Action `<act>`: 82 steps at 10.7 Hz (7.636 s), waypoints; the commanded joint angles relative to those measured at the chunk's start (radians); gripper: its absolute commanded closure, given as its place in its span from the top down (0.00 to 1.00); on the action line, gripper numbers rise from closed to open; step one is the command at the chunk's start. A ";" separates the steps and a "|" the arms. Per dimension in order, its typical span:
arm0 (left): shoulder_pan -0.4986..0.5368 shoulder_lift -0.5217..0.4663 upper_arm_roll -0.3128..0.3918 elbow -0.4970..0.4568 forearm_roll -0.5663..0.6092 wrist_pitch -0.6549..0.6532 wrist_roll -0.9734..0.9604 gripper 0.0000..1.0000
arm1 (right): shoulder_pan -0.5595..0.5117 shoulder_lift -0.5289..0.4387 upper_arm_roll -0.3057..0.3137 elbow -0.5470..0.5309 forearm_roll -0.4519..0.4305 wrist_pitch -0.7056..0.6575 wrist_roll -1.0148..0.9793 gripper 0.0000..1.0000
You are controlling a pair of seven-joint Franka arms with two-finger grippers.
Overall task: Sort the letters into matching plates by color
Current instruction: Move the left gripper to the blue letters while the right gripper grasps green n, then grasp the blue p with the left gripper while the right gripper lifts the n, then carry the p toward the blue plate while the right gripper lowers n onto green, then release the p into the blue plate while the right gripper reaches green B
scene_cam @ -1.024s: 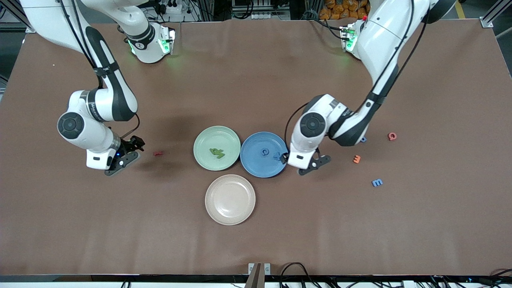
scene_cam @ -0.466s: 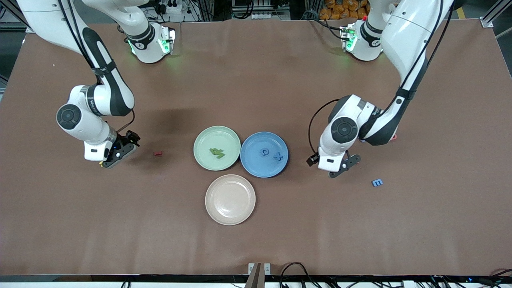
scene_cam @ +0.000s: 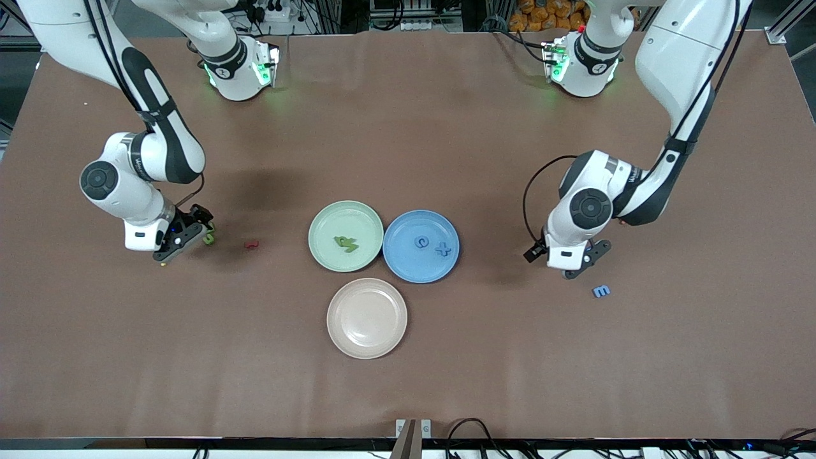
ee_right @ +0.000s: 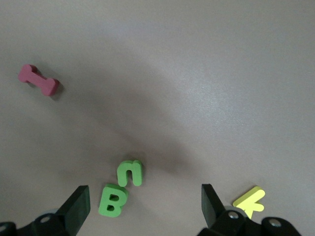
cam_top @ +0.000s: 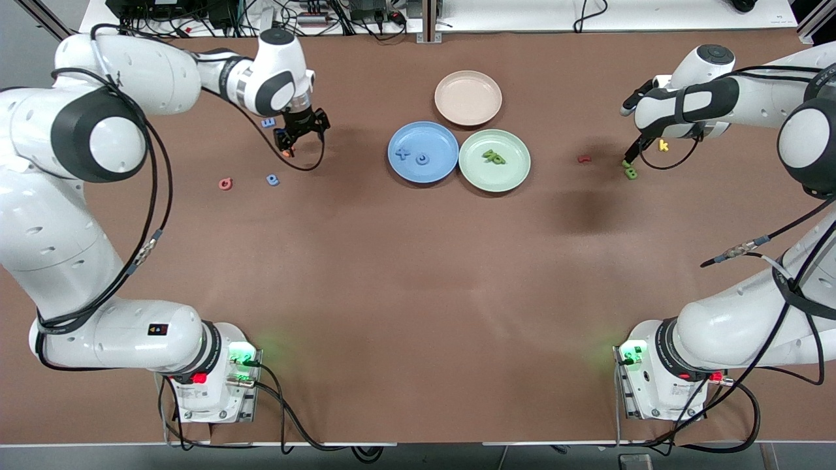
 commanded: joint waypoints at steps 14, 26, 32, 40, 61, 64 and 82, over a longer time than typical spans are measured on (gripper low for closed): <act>0.201 -0.177 -0.017 -0.395 0.039 0.354 -0.074 1.00 | -0.022 0.092 0.021 -0.011 -0.016 0.162 -0.018 0.79; 0.234 -0.191 -0.017 -0.461 0.039 0.403 -0.082 1.00 | -0.013 0.091 0.021 -0.011 -0.017 0.162 -0.019 0.27; 0.221 -0.147 -0.015 -0.454 0.040 0.460 -0.109 1.00 | -0.013 0.085 0.023 0.000 -0.016 0.151 -0.004 0.20; 0.224 -0.136 -0.015 -0.454 0.068 0.474 -0.106 0.20 | 0.120 0.043 0.024 0.104 -0.005 -0.050 0.440 0.19; -0.025 -0.033 -0.051 -0.073 0.051 0.329 -0.261 0.00 | 0.492 0.111 0.113 0.261 0.090 -0.173 1.137 1.00; -0.072 0.019 -0.051 0.020 0.057 0.329 -0.267 0.00 | 0.440 0.097 0.106 0.258 0.089 -0.196 0.851 1.00; -0.417 0.152 -0.034 0.278 0.071 0.331 -0.419 1.00 | 0.004 -0.092 0.099 -0.012 0.012 -0.136 0.366 1.00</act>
